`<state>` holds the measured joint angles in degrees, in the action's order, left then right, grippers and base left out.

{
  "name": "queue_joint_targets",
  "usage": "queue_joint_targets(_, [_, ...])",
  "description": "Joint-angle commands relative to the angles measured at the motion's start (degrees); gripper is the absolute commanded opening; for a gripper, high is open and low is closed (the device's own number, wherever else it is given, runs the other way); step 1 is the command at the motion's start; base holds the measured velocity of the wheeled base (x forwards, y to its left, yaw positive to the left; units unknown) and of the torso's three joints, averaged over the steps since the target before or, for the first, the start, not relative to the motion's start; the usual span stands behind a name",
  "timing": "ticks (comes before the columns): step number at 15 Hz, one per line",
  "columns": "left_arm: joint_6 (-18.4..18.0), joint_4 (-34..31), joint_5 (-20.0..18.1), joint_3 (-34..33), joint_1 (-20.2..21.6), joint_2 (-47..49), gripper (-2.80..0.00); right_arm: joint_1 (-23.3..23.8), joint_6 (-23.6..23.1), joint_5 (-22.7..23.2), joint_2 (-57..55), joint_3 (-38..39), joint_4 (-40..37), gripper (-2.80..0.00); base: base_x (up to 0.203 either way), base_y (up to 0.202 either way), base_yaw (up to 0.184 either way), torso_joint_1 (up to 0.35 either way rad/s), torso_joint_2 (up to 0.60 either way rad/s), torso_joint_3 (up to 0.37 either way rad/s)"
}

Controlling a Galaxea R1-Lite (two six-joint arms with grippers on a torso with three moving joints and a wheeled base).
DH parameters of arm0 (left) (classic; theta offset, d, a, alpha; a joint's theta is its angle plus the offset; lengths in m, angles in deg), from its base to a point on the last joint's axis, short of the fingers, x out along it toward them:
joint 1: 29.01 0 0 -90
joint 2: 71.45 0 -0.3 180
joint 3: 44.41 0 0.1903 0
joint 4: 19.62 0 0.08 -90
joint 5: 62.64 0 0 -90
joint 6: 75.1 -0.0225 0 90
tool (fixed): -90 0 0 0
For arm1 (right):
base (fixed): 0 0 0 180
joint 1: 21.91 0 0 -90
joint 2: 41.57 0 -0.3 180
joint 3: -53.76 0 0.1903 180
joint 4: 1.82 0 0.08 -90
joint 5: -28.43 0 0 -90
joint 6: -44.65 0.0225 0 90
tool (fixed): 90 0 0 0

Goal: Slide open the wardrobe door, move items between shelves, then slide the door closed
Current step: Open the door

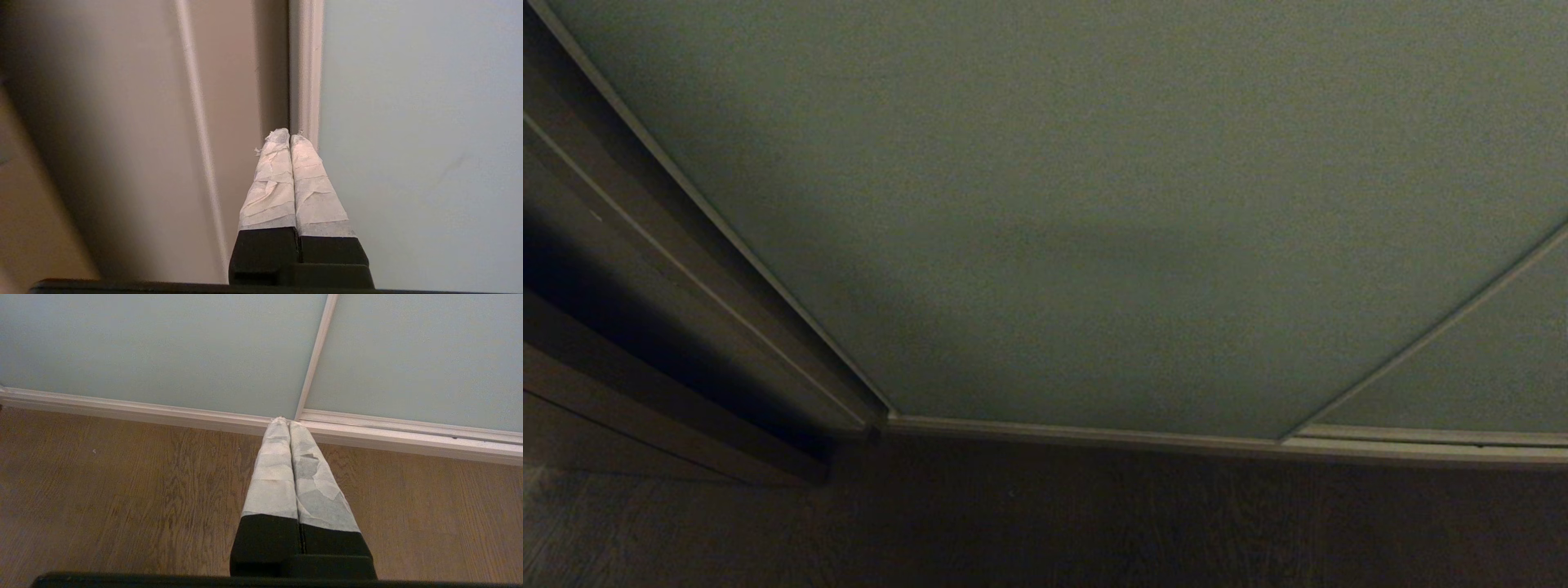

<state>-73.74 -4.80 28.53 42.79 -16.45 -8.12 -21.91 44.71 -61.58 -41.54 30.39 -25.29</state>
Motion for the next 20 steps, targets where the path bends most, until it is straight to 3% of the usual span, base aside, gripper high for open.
queue_joint_targets(1, [-0.03,0.62,-0.73,2.27,-0.13,3.55,-2.8,0.0,-0.03,0.02,-0.02,0.09,0.01,-2.8,0.0,0.0,0.0,0.0,0.0,0.0])
queue_joint_targets(11, [0.14,-0.13,-1.07,12.94,-1.27,12.58,-2.8,0.0,0.03,0.02,-0.02,0.09,0.01,-2.8,0.0,0.0,0.0,0.0,0.0,0.0])
queue_joint_targets(20, [-0.21,-1.92,-1.24,16.06,-2.92,15.87,-2.8,0.0,-0.03,0.02,-0.02,0.09,0.01,-2.8,0.0,0.0,0.0,0.0,0.0,0.0])
